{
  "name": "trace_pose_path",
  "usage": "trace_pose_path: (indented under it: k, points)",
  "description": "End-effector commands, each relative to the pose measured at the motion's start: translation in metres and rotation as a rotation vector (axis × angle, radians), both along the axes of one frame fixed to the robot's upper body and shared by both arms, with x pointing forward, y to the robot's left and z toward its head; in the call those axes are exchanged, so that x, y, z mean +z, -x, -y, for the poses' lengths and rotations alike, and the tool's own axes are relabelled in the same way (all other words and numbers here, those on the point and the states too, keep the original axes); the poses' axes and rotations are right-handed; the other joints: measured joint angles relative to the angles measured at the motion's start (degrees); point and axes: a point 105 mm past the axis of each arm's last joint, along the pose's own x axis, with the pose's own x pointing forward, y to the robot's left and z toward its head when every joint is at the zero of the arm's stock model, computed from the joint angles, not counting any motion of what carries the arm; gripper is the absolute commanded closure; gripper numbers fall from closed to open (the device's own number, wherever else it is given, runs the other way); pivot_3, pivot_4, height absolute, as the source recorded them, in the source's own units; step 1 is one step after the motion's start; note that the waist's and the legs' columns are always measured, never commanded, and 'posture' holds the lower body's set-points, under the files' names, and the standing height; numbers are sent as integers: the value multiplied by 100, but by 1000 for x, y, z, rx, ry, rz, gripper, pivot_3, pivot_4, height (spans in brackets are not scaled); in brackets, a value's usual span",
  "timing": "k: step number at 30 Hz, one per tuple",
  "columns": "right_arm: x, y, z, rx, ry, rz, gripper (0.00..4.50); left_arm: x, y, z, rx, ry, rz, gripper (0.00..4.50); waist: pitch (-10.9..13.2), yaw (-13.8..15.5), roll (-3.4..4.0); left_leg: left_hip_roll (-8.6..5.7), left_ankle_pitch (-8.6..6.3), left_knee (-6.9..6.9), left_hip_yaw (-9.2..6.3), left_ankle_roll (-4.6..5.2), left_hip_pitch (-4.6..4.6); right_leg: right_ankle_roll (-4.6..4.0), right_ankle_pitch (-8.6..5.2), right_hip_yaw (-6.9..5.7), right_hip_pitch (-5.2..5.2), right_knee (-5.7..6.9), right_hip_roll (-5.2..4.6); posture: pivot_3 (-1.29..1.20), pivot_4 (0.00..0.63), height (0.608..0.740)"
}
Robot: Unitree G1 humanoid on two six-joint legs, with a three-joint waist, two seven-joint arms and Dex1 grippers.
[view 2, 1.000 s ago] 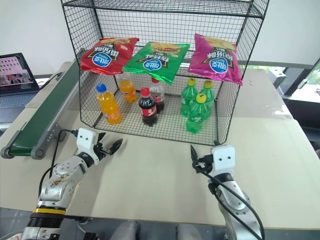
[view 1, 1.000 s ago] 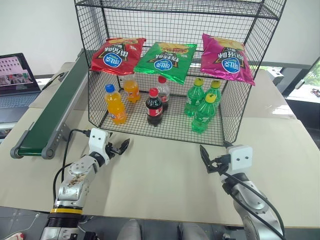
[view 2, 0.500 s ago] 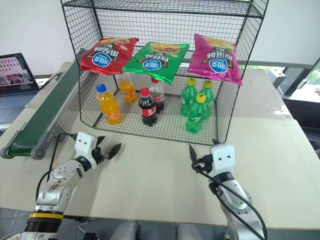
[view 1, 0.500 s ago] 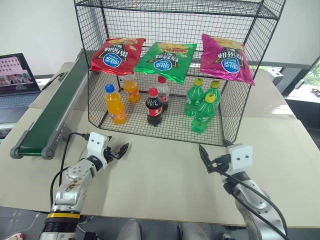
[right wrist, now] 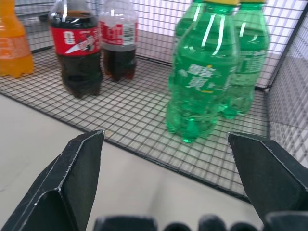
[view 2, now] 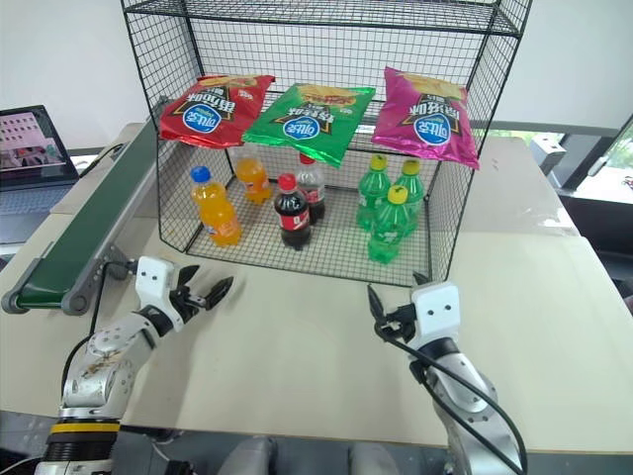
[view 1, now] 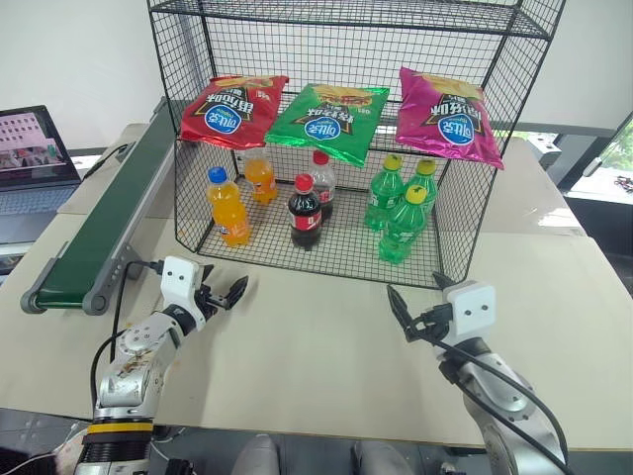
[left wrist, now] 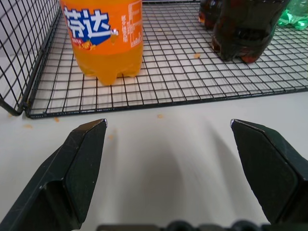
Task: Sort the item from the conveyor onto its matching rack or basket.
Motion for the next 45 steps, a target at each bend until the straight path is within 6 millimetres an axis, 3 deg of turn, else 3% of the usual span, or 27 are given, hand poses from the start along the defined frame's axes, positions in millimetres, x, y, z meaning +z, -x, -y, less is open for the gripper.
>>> trace_pose_path:
  k: [1,15,34,45]
  points:
    - [15,2,-2,9,-11,69,0,12,2,3,-21,-11,43,114,0,1,0,0,0,0,0,0,0,0,0,0,0,0,0,0,150,740]
    - [5,5,2,0,-5,58,0,21,-8,11,-40,31,53,114,-5,-4,1,0,-1,6,-1,3,0,0,0,-1,1,4,0,0,150,740]
    - [0,3,-1,4,-21,50,0,25,-7,4,-29,-14,76,114,-6,0,0,0,-2,10,-1,3,0,0,0,-1,2,5,0,0,150,740]
    - [-1,4,1,9,-15,47,0,21,-3,15,-45,5,84,114,-7,-1,1,-1,-2,11,0,4,0,0,0,-1,2,6,0,0,150,740]
